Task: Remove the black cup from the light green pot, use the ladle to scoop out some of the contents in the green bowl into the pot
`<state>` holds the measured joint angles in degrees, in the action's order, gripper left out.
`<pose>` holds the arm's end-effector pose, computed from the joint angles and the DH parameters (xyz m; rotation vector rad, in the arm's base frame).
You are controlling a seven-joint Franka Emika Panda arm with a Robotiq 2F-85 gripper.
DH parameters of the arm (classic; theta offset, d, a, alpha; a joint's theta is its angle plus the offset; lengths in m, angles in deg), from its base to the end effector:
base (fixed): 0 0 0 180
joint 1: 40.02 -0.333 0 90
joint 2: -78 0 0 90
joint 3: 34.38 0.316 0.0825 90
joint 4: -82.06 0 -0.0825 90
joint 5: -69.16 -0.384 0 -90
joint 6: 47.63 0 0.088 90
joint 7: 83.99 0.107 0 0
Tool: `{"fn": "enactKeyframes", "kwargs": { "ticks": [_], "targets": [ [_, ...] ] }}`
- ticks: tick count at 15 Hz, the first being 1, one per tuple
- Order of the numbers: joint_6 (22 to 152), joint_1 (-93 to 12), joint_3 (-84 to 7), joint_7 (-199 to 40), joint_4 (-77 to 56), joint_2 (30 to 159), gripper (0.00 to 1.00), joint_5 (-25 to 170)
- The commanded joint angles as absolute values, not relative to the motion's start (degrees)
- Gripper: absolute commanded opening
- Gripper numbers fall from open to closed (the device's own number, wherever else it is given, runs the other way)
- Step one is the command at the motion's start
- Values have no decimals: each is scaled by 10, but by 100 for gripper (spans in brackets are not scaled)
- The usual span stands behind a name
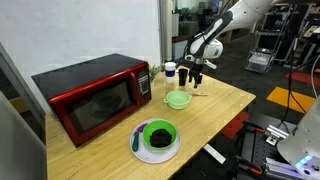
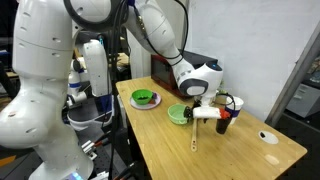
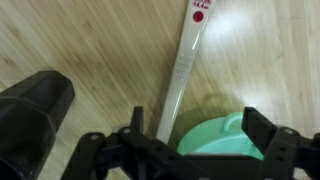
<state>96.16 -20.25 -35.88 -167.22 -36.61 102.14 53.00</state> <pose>0.5509 -0.2166 0.2260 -2.7763 -1.2686 -0.2075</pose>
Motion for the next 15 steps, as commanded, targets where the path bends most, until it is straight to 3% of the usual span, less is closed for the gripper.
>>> {"fn": "enactKeyframes", "kwargs": {
  "ticks": [1, 15],
  "targets": [
    [975, -183, -341, -1694, -335, 1054, 100, 504],
    [973, -169, -328, -1678, -295, 1117, 100, 504]
  ]
}}
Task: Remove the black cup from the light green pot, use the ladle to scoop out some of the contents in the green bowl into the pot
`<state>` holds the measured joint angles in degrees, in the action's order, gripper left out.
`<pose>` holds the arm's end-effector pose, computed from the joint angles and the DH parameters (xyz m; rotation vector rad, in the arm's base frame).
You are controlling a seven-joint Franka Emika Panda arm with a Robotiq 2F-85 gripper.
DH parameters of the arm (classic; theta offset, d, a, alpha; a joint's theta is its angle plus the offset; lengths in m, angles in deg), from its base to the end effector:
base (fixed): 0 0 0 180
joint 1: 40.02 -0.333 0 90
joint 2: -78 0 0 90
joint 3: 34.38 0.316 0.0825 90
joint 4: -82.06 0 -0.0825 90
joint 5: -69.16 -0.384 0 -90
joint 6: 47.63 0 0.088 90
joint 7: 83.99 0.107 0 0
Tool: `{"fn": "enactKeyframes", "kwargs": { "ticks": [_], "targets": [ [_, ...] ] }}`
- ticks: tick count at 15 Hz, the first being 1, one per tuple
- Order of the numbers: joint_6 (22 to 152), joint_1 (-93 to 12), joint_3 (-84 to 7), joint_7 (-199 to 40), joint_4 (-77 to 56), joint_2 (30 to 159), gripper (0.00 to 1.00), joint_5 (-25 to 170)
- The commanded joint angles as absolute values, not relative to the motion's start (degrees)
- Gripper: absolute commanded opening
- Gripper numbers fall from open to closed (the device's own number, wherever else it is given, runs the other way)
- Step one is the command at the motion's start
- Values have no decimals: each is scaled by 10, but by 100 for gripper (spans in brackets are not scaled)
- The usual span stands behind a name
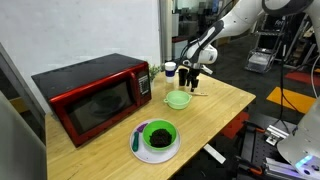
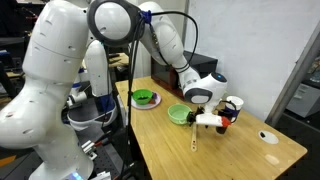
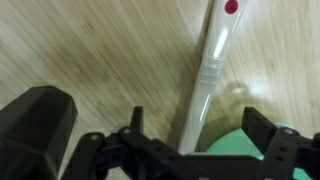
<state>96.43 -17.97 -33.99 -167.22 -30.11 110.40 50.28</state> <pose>0.5710 -0.2298 0.1825 -2.7667 -1.1780 -0.2251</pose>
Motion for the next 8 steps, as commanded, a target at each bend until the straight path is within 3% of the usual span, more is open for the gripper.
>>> {"fn": "enactKeyframes", "kwargs": {
  "ticks": [1, 8],
  "targets": [
    [977, -170, -328, -1679, -294, 1123, 100, 506],
    [1012, -172, -324, -1672, -305, 1132, 100, 508]
  ]
}}
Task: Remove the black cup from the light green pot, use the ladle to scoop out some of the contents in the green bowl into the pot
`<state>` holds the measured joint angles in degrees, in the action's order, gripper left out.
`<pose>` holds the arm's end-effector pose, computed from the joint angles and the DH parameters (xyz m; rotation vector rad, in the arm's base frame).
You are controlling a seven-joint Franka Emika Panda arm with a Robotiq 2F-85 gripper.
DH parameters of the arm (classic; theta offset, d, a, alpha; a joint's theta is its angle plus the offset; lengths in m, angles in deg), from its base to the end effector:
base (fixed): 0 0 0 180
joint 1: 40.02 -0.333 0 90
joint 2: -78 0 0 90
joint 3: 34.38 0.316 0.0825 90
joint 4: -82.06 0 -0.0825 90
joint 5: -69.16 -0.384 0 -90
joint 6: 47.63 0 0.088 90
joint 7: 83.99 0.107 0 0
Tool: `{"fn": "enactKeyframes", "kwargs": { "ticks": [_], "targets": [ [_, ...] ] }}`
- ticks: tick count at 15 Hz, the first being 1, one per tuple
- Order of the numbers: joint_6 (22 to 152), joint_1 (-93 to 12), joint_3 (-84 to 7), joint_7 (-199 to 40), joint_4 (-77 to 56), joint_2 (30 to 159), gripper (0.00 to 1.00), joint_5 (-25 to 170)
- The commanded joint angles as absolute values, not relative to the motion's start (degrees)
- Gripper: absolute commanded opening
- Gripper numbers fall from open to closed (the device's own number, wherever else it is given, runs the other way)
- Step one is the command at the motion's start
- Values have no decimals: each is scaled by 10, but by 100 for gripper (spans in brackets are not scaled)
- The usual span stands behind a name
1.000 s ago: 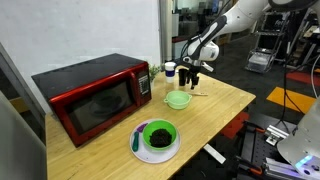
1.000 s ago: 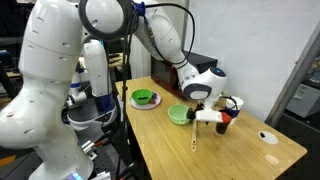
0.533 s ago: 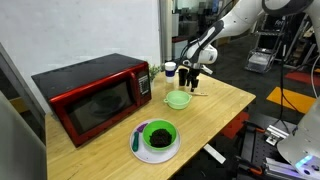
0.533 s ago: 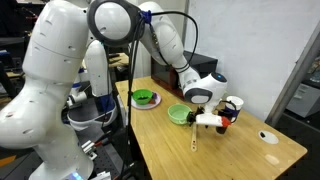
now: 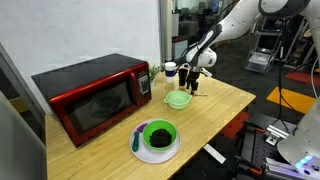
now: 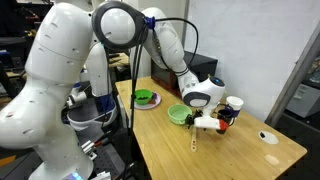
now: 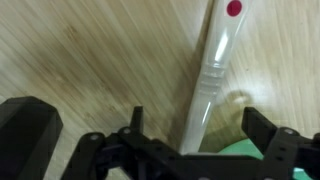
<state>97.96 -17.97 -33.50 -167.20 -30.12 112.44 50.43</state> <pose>0.5696 -0.2250 0.1628 -2.7612 -1.1804 -0.2093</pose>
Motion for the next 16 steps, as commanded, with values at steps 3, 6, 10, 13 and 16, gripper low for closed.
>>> {"fn": "enactKeyframes", "kwargs": {
  "ticks": [3, 6, 10, 13, 16],
  "targets": [
    [1032, -174, -322, -1666, -308, 1138, 100, 514],
    [1046, -175, -321, -1660, -315, 1137, 100, 520],
    [1071, -177, -317, -1656, -325, 1138, 60, 526],
    [1086, -178, -316, -1644, -330, 1137, 38, 539],
    [1093, -178, -315, -1631, -332, 1135, 18, 550]
  ]
}}
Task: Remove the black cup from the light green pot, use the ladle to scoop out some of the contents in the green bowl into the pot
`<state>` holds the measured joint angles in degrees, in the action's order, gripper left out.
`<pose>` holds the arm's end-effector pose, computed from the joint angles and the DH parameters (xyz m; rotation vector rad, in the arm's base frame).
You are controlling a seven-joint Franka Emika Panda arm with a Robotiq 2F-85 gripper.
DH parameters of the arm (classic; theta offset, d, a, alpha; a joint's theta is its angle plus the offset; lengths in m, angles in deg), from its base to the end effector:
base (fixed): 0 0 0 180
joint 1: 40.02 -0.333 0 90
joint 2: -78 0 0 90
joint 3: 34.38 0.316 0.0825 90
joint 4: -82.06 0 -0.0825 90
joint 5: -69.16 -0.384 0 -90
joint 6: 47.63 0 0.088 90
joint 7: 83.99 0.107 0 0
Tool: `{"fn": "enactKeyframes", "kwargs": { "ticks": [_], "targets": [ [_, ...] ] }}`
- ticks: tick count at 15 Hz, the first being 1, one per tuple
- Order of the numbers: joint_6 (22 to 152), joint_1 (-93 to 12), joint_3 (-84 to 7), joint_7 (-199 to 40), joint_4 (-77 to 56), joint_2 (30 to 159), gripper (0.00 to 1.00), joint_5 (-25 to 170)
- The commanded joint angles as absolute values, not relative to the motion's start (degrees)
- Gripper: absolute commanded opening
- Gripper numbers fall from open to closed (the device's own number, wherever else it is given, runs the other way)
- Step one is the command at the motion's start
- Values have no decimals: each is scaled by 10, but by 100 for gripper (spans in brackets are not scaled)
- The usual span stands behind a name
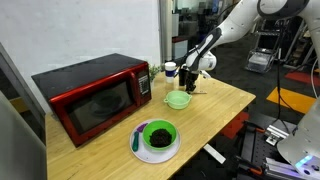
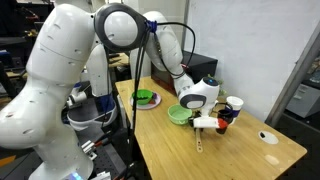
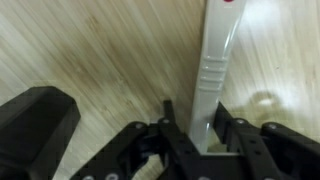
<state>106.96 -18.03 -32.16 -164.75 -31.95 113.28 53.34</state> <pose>0.5739 -0.2165 0.1563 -2.8500 -1.2250 -0.2705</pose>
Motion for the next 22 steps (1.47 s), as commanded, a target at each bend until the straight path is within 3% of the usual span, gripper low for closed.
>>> {"fn": "enactKeyframes", "kwargs": {
  "ticks": [1, 3, 4, 16, 22],
  "targets": [
    [1092, -179, -315, -1625, -334, 1134, 10, 555],
    [1095, -180, -316, -1614, -336, 1131, 2, 562],
    [1094, -181, -317, -1607, -341, 1126, 6, 567],
    [1221, -226, -360, -1448, -482, 1019, 6, 684],
    [1260, -348, -496, -1289, -567, 929, 6, 870]
  ]
}}
